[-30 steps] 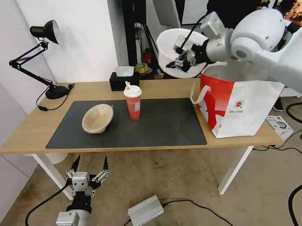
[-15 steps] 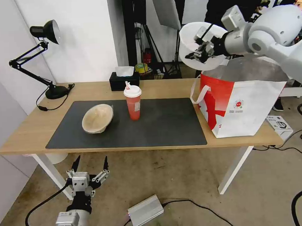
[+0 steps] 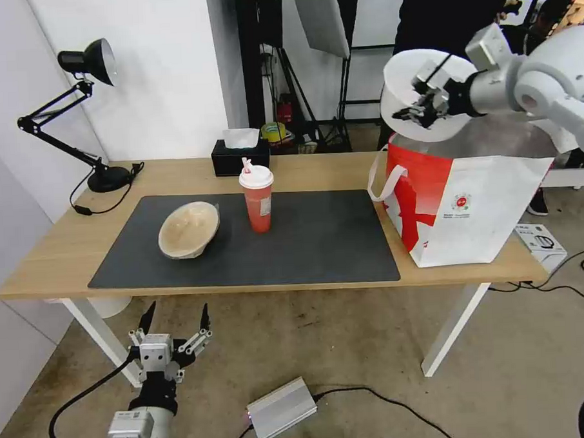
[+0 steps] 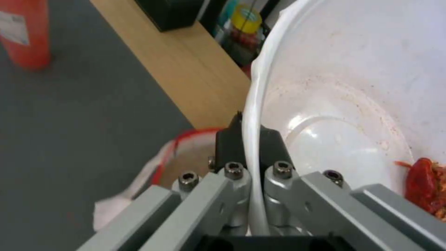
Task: Pick up the trash from the table and place it into the takeout bag.
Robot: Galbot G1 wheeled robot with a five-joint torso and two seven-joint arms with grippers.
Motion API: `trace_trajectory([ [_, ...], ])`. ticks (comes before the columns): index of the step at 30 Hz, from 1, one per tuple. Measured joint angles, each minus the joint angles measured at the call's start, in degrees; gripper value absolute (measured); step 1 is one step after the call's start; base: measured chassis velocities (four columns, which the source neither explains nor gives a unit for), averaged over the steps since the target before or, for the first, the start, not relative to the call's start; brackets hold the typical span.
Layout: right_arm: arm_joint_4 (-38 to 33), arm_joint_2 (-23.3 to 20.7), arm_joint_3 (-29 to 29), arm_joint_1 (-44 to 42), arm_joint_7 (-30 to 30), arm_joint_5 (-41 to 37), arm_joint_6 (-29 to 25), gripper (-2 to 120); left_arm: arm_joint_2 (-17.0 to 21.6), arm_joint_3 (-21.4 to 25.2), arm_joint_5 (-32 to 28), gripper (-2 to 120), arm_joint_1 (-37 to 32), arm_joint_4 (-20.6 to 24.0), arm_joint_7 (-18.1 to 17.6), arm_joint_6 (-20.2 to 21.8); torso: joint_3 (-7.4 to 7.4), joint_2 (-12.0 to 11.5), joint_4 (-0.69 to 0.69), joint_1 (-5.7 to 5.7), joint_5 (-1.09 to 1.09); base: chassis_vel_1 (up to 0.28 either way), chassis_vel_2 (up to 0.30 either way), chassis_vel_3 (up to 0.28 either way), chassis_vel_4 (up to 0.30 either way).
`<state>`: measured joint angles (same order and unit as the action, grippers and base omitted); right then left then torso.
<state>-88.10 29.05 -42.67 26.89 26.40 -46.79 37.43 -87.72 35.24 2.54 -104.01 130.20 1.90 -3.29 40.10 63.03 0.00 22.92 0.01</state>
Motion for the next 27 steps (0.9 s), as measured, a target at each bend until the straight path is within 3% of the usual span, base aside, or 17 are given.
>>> trace_trajectory([
  [27, -1.91, -6.58, 7.01, -10.78, 1.4, 4.06, -1.45, 0, 0.12, -0.1, 0.12, 100, -0.26, 0.25, 0.01, -0.04, 0.0, 0.0, 0.01, 0.0, -0.01, 0.0, 0.0, 0.0, 0.0],
])
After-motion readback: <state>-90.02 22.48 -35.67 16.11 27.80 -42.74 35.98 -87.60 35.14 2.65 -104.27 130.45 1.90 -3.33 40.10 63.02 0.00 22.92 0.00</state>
